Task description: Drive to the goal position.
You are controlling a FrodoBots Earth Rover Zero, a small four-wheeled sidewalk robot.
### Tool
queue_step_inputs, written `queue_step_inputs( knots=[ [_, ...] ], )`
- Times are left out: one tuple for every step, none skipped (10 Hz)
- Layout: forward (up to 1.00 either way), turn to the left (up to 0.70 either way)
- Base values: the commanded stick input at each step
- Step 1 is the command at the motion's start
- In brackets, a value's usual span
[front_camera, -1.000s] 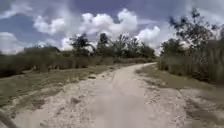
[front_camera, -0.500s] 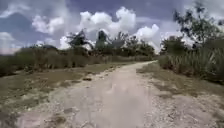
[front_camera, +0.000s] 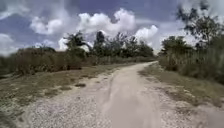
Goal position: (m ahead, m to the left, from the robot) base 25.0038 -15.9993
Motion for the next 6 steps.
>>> queue_step_inputs(
  knots=[
    [0.85,0.0],
    [0.85,0.0],
    [0.85,0.0],
    [0.85,0.0],
    [0.85,0.0],
    [0.85,0.0]
  ],
)
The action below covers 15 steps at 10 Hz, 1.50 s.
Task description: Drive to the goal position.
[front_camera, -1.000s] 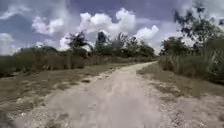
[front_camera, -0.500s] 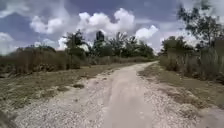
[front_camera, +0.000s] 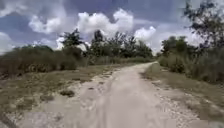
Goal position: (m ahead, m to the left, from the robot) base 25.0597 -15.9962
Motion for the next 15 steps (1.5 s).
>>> queue_step_inputs(
  knots=[
    [0.85,0.0],
    [0.85,0.0],
    [0.85,0.0],
    [0.85,0.0],
    [0.85,0.0],
    [0.85,0.0],
    [0.85,0.0],
    [0.85,0.0],
    [0.85,0.0],
    [0.85,0.0],
    [0.85,0.0],
    [0.85,0.0],
    [0.85,0.0],
    [0.85,0.0],
    [0.85,0.0]
  ],
)
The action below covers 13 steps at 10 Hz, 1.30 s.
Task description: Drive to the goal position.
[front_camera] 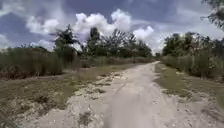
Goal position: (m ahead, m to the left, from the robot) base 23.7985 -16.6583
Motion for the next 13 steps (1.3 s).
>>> queue_step_inputs(
  knots=[
    [0.85,0.0],
    [0.85,0.0],
    [0.85,0.0],
    [0.85,0.0],
    [0.85,0.0],
    [0.85,0.0],
    [0.85,0.0],
    [0.85,0.0],
    [0.85,0.0],
    [0.85,0.0],
    [0.85,0.0],
    [0.85,0.0],
    [0.85,0.0]
  ],
)
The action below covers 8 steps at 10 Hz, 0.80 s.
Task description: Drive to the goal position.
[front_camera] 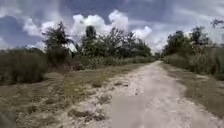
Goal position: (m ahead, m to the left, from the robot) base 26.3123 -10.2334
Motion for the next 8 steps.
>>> queue_step_inputs(
  knots=[
    [0.85,-0.08],
    [0.85,-0.33],
    [0.85,-0.34],
    [0.85,-0.34],
    [0.85,-0.34],
    [0.85,-0.34],
    [0.85,-0.34],
    [0.85,-0.34]
  ],
)
